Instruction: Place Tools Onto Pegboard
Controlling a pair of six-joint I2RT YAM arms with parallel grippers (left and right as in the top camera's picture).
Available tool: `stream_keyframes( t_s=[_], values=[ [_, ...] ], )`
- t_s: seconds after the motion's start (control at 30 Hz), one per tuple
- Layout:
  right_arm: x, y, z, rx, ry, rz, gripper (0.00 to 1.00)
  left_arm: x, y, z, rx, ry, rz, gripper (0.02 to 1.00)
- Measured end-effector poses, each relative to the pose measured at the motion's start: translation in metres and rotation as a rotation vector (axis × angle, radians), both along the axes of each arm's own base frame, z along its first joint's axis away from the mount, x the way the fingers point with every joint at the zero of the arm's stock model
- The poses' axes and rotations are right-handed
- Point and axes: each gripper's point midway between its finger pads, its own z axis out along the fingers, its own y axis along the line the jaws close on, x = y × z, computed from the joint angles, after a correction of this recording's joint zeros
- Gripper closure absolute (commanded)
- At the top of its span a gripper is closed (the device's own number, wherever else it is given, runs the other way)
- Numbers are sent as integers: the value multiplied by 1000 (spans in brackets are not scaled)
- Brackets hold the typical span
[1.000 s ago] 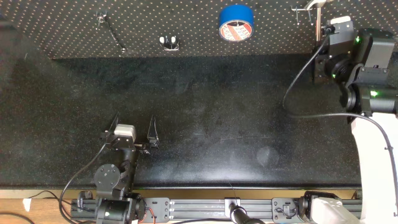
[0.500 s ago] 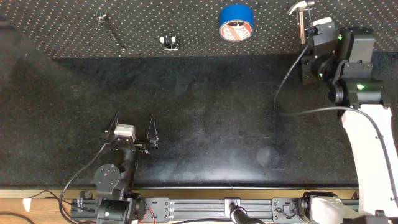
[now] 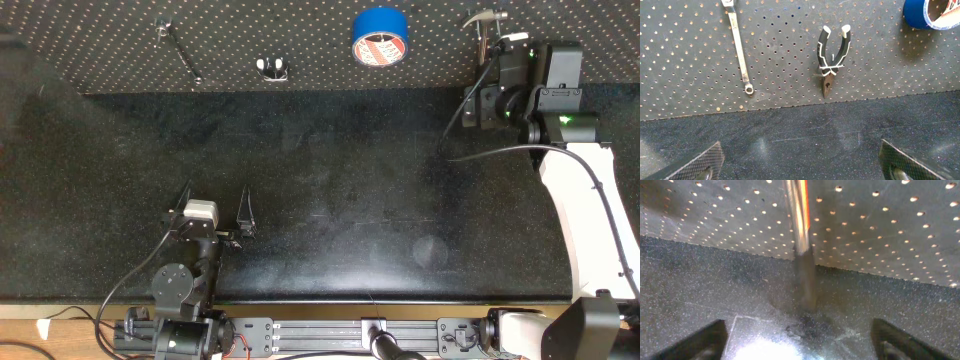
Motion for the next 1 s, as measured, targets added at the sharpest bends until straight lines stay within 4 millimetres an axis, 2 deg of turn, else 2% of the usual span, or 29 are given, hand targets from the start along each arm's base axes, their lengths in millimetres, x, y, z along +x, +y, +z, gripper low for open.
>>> stream_keyframes(
  t_s=[0.07,0.1,0.17,0.2,0.27,0.33,0.37,0.5,0.57,0.67,0.73,0.87,1.0],
  values=[
    [9,0,6,-3,-53,0,23,0,0,0,0,0,0,23],
    [12,-1,4,-4,-74,1,23,0,0,0,0,0,0,20],
    [10,0,-14,-5,-78,1,25,0,0,0,0,0,0,25],
    [10,-1,-14,-6,-104,1,25,0,0,0,0,0,0,23],
    [-17,-1,-56,-10,-33,-3,25,0,0,0,0,0,0,23],
    [-38,0,-79,-19,-12,0,25,0,0,0,0,0,0,23],
    [-49,0,-79,-30,-34,6,25,0,0,0,0,0,0,23],
    [-72,0,-46,-89,-231,45,25,0,0,0,0,0,0,20],
    [-90,1,-49,-133,-291,77,25,0,0,0,0,0,0,23],
    [-108,2,-51,-179,-404,99,25,0,0,0,0,1,0,23],
    [-114,3,-50,-196,-487,99,25,0,0,0,0,2,0,25],
    [-125,3,-35,-201,-676,74,25,0,0,0,0,1,0,23],
    [-132,3,-18,-160,-770,40,25,0,0,0,0,1,0,23]
  ],
)
